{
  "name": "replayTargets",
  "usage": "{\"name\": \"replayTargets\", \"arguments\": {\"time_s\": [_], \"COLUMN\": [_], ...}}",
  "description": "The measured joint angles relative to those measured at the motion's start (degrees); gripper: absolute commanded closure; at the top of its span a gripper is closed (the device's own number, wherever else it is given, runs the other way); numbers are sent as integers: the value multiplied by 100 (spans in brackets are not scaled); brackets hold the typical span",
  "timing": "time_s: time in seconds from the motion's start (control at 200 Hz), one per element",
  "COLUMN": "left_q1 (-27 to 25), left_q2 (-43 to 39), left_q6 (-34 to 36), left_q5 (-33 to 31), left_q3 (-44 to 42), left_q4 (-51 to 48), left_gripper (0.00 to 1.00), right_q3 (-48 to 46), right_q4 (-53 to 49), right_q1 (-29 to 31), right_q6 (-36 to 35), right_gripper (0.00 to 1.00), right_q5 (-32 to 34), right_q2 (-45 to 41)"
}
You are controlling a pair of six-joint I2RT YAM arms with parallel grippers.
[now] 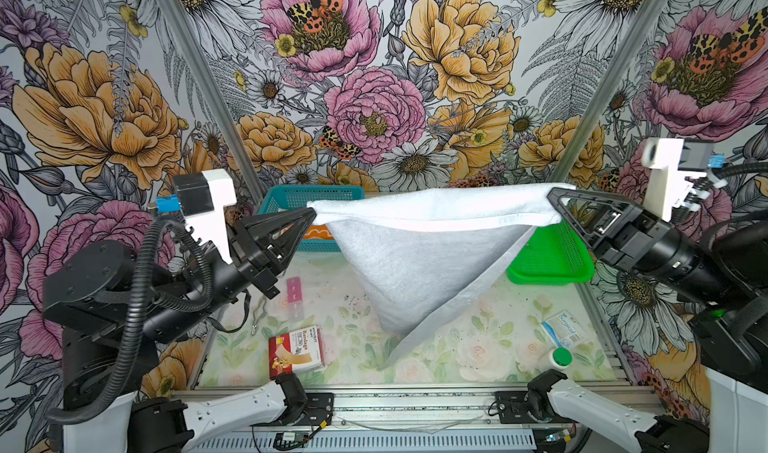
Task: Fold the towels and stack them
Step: 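Lift the grey towel high with both grippers, spreading its edge apart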
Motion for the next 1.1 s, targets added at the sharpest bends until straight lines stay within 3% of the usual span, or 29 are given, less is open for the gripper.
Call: {"name": "replayTargets", "arguments": {"time_s": [0.22, 0.48, 0.63, 0.956, 1.096], "left_q1": [0, 0, 0, 70, 496], "left_q2": [319, 428, 673, 870, 750], "left_q6": [341, 555, 647, 874, 876], "left_q5": [245, 118, 151, 662, 1145], "left_q3": [597, 566, 844, 1530, 1615], "left_q4": [103, 94, 48, 55, 39], "left_gripper": [100, 100, 100, 100, 100], "right_q3": [518, -164, -96, 542, 704], "right_q4": [70, 61, 13, 63, 72], "right_q1": [0, 0, 0, 0, 0], "right_q6": [94, 57, 28, 11, 7], "right_gripper": [100, 100, 100, 100, 100], "right_q5": [-17, 363, 490, 214, 72], "right_q2": [173, -61, 52, 243, 170]}}
